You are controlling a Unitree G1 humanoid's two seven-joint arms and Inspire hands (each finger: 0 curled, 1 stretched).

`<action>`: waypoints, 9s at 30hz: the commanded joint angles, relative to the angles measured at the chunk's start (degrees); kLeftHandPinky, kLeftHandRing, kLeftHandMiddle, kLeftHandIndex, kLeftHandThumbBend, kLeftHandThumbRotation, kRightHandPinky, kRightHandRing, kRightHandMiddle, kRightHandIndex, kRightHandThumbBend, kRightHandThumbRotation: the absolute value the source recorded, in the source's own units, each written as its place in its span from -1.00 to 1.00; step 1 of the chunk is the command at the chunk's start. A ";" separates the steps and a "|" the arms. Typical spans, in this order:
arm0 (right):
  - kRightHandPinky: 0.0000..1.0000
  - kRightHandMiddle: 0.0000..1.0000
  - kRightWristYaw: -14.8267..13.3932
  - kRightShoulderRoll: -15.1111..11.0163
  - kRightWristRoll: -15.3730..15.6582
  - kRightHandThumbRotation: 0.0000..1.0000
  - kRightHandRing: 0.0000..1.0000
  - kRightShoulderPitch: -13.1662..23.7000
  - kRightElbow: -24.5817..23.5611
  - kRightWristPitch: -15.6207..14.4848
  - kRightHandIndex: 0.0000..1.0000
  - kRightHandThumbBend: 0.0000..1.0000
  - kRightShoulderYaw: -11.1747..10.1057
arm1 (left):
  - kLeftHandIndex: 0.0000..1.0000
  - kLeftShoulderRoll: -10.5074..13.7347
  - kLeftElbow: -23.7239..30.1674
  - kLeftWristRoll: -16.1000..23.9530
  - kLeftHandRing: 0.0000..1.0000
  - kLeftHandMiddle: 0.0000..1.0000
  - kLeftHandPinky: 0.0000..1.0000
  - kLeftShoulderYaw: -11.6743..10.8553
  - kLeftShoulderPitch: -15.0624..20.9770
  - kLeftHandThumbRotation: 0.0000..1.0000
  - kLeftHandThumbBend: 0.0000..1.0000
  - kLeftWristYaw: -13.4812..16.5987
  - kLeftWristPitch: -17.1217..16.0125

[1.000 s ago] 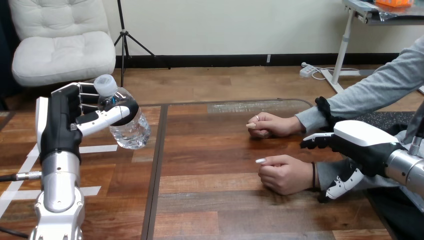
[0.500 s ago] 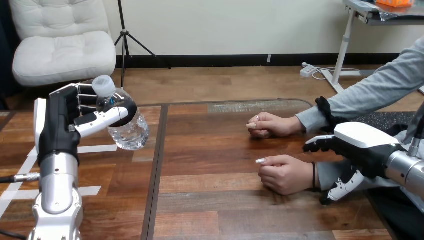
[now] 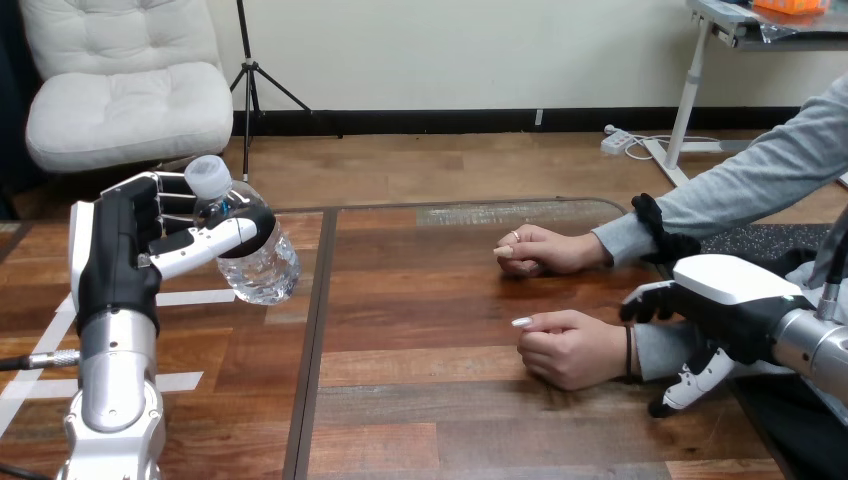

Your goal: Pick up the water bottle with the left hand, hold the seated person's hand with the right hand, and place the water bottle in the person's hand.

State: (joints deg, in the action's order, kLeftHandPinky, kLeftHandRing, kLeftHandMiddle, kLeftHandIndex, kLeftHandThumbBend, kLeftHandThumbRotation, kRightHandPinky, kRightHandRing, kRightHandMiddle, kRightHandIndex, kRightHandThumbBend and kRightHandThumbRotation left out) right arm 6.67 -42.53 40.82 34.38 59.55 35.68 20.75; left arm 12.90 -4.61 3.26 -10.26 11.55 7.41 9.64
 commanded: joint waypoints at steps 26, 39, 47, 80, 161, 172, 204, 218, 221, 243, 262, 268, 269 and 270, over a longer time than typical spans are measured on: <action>0.16 0.50 0.13 0.95 -1.08 -0.57 0.41 6.02 1.97 -3.38 0.49 1.00 1.43 | -0.13 0.77 7.28 -0.28 -0.16 -0.09 -0.28 -0.80 1.16 -1.00 0.57 -0.54 -3.37; 0.11 0.43 0.20 1.52 -1.94 -0.66 0.34 5.94 2.46 -3.28 0.42 1.00 1.06 | -0.13 0.29 7.63 -0.93 -0.16 -0.10 -0.28 -0.94 0.93 -1.00 0.57 -1.03 -3.04; 0.07 0.37 -1.78 1.89 -2.31 -0.74 0.29 5.41 2.36 -2.38 0.35 1.00 0.78 | -0.13 0.56 7.13 -0.84 -0.16 -0.09 -0.28 -0.90 0.84 -1.00 0.56 -1.53 -4.19; -0.10 0.08 -5.46 3.05 -3.20 -1.00 -0.01 5.07 3.09 -1.28 0.09 0.81 0.88 | -0.13 0.51 6.85 -1.44 -0.16 -0.09 -0.28 -1.33 0.71 -1.00 0.53 -2.01 -4.37; -0.62 -0.39 -4.93 3.19 -5.08 -1.00 -0.52 5.12 2.88 -2.59 -0.36 0.60 0.75 | -0.14 0.21 8.37 -1.43 -0.16 -0.09 -0.28 -1.60 0.24 -1.00 0.55 -2.33 -4.09; -0.60 -0.37 -4.58 3.18 -6.35 -1.00 -0.50 4.95 3.02 -1.82 -0.34 0.57 0.19 | -0.14 0.17 8.20 -1.78 -0.16 -0.09 -0.28 -1.71 0.28 -1.00 0.53 -2.54 -4.42; -0.52 -0.31 -3.92 2.88 -6.94 -1.00 -0.43 4.85 2.54 -2.45 -0.28 0.41 0.11 | -0.14 0.34 7.93 -1.44 -0.16 -0.09 -0.29 -1.84 0.43 -1.00 0.53 -2.71 -4.37; -0.55 -0.34 -3.58 2.69 -7.15 -1.00 -0.46 4.90 2.27 -2.30 -0.32 0.33 0.04 | -0.14 0.07 7.96 -1.66 -0.17 -0.10 -0.30 -1.94 0.61 -1.00 0.56 -2.56 -4.08; -0.56 -0.35 -3.53 2.72 -7.13 -1.00 -0.47 4.94 2.21 -2.54 -0.33 0.32 0.09 | -0.14 0.12 7.77 -1.72 -0.17 -0.10 -0.30 -1.95 0.59 -1.00 0.56 -2.66 -4.44; -0.55 -0.35 -3.14 2.81 -7.35 -1.00 -0.46 4.97 2.00 -2.63 -0.32 0.31 -0.05 | -0.15 0.19 7.52 -1.79 -0.17 -0.10 -0.29 -1.98 0.50 -1.00 0.55 -2.88 -4.98; -0.54 -0.34 -3.04 2.87 -7.88 -1.00 -0.46 4.95 2.00 -2.17 -0.32 0.31 -0.31 | -0.14 0.08 8.14 -1.88 -0.17 -0.09 -0.29 -2.02 0.48 -1.00 0.55 -2.80 -3.80; -0.54 -0.34 -2.80 2.93 -8.22 -1.00 -0.45 4.90 1.94 -2.36 -0.32 0.31 -0.51 | -0.14 -0.09 8.23 -1.92 -0.17 -0.10 -0.29 -1.87 0.28 -1.00 0.55 -2.84 -3.94; -0.54 -0.34 -2.74 2.92 -8.30 -1.00 -0.46 4.86 1.83 -2.39 -0.32 0.31 -0.56 | -0.14 -0.07 8.11 -1.99 -0.17 -0.10 -0.29 -1.89 0.24 -1.00 0.55 -2.93 -4.10; -0.54 -0.34 -2.70 2.91 -8.36 -1.00 -0.46 4.83 1.76 -2.41 -0.33 0.31 -0.59 | -0.14 -0.05 8.03 -2.04 -0.17 -0.10 -0.29 -1.91 0.22 -1.00 0.55 -2.98 -4.20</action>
State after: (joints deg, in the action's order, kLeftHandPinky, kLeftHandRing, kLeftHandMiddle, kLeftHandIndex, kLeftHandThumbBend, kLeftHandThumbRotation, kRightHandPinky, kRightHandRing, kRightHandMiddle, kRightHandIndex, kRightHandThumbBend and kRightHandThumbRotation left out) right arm 3.75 -40.13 33.93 35.88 62.45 32.84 21.61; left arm 12.87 -0.38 1.82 -11.87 9.08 4.36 6.93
